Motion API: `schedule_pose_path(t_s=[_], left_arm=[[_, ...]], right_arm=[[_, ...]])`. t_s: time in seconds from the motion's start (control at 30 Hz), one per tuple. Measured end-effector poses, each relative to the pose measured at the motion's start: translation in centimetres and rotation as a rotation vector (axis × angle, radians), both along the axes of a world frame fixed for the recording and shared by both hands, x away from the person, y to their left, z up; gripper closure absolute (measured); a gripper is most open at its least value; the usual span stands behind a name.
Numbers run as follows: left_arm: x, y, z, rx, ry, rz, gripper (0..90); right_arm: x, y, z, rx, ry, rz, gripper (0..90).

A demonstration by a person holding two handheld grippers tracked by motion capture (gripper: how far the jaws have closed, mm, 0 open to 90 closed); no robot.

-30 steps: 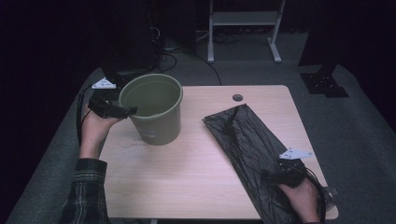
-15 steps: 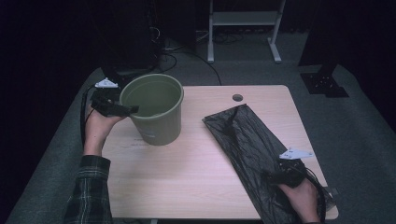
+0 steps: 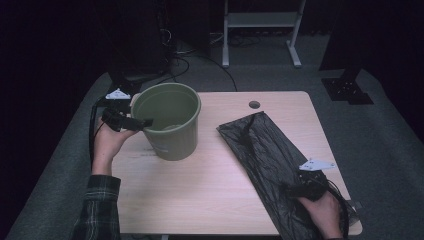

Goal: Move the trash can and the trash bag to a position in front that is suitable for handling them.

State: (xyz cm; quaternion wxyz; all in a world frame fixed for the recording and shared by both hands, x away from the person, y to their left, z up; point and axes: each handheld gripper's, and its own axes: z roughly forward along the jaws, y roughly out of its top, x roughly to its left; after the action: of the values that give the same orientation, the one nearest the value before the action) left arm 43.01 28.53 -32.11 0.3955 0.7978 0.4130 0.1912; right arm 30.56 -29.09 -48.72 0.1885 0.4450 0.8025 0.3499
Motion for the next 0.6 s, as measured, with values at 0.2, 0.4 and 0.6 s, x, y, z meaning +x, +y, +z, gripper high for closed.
schedule_pose_path(t_s=[0.2, 0.4, 0.6], left_arm=[[-1.0, -0.6, -0.1, -0.006, -0.001, -0.010, 0.3], [-2.1, -1.3, -0.1, -0.007, -0.003, -0.020, 0.3], [-3.1, -2.0, -0.1, -0.008, -0.006, -0.028, 0.3]], right_arm=[[0.0, 0.0, 0.0, 0.000, 0.000, 0.000, 10.2], [0.0, 0.0, 0.0, 0.000, -0.001, 0.001, 10.2], [0.0, 0.0, 0.0, 0.000, 0.000, 0.001, 10.2]])
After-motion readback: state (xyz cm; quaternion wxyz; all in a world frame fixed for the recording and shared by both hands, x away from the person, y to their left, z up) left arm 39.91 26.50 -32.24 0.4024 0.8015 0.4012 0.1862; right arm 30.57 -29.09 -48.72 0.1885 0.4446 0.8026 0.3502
